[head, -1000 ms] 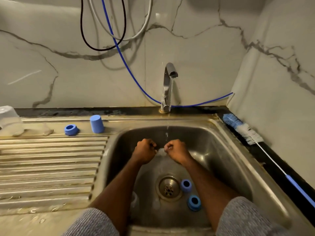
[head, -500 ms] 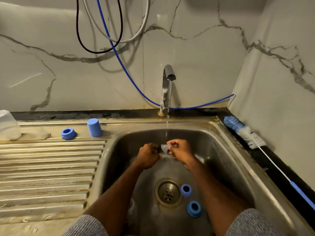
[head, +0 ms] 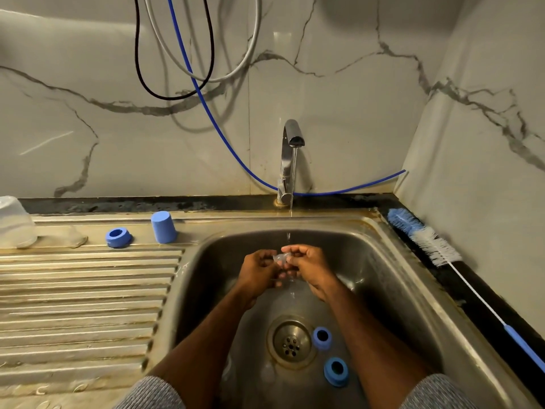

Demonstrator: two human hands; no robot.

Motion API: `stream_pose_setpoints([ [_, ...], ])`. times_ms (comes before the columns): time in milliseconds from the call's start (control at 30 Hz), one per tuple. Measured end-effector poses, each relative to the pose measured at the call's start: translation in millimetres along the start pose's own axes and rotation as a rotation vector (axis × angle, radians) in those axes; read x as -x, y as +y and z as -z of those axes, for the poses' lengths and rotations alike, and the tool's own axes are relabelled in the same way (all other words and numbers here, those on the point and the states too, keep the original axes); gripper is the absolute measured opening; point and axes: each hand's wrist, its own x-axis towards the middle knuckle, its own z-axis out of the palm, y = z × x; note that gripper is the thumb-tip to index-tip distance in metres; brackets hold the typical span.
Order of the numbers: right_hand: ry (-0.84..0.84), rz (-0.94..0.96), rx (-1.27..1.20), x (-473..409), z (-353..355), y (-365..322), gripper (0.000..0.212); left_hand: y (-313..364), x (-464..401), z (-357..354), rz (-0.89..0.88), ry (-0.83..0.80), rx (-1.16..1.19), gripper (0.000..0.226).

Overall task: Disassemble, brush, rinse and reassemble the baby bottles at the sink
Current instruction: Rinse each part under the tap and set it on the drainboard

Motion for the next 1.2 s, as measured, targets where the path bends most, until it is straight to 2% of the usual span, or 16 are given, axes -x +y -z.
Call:
stream_pose_setpoints([
  [200, 0.018, 0.02, -0.055, 4.2, -0.2, -3.8, 0.017, 1.3, -0.2, 2.2, -0.063, 0.02, 0.006, 0.028],
  [367, 0.058, -0.054, -0.078, 3.4, 1.1, -0.1, 0.016, 4.8, 1.5, -0.8, -0.145, 0.0, 0.009, 0.03],
  [600, -0.018, -0.127, 0.079, 10.0, -6.9, -1.0, 0.012, 1.9, -1.7, -2.9, -0.168, 0.108, -0.072, 0.022],
  [733, 0.005, -0.075, 0.146, 11.9, -8.5, -4.6, 0.01, 1.0, -2.9, -4.3, -0.168, 0.141, -0.115, 0.019],
  [1033, -0.06, 0.01, 0.188, 17.9, -6.3, -7.3, 0.028, -0.4, -6.6, -1.5, -0.159, 0.198, -0.145, 0.016],
  [1200, 0.03, 0.088, 0.197, 15.0, -6.7, -6.5, 0.016, -0.2, -3.8, -1.8, -0.176, 0.224, -0.164, 0.006],
])
